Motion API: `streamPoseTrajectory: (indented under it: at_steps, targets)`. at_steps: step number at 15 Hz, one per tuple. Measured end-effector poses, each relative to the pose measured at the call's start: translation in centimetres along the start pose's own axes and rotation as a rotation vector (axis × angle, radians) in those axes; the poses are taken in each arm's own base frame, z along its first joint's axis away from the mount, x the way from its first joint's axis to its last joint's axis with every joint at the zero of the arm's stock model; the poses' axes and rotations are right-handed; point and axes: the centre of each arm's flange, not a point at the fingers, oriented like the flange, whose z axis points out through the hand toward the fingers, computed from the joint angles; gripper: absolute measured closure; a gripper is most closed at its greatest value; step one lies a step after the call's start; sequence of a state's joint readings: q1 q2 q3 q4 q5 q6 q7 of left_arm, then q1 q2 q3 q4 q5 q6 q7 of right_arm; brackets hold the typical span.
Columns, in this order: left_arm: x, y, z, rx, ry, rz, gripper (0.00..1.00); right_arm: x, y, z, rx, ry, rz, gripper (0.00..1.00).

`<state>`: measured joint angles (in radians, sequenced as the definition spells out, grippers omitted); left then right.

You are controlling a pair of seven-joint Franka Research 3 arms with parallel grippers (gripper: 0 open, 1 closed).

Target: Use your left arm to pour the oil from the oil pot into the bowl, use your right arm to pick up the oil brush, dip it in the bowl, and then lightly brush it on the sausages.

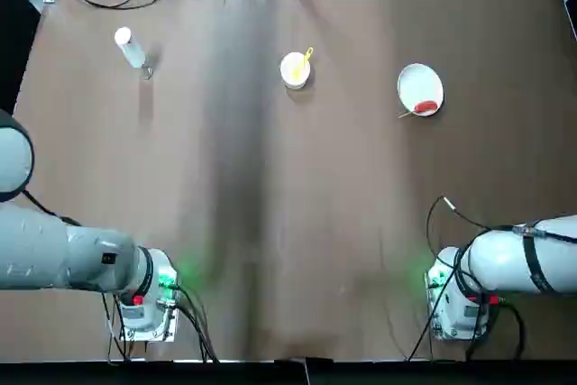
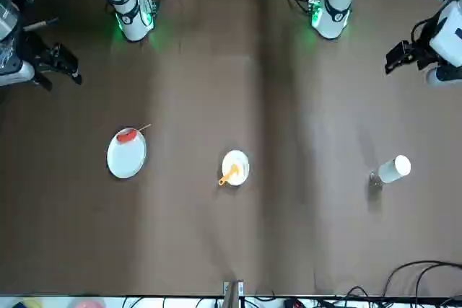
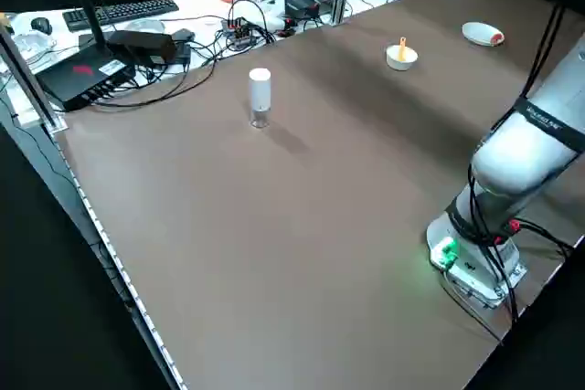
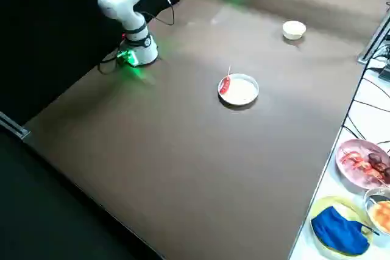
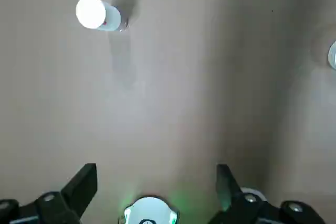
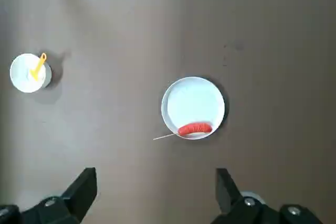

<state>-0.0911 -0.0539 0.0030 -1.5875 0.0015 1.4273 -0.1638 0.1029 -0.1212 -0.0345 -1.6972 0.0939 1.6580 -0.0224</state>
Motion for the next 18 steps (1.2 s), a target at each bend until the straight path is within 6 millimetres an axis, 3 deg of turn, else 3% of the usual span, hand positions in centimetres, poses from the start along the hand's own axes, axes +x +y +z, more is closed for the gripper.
streamPoseTrajectory:
  at_steps: [9,12,15,18]
  targets:
    - [0.5,0.4,-0.4,-0.007,0.018,0.005,0.0,0.0,0.5,0.2,-0.005,-0.003,0.006,0.0]
    - [1.6,0.4,0.7,-0.01,0.016,0.033,0.0,-0.1,1.3,0.7,-0.082,-0.018,0.001,0.0]
    - [2.6,-0.6,1.4,-0.012,0.017,0.263,0.0,-0.2,2.6,2.0,-0.096,-0.046,0.021,0.0]
    - [4.2,-3.3,2.2,-0.04,0.043,0.467,0.0,-0.1,3.3,2.9,-0.096,-0.064,0.031,0.0]
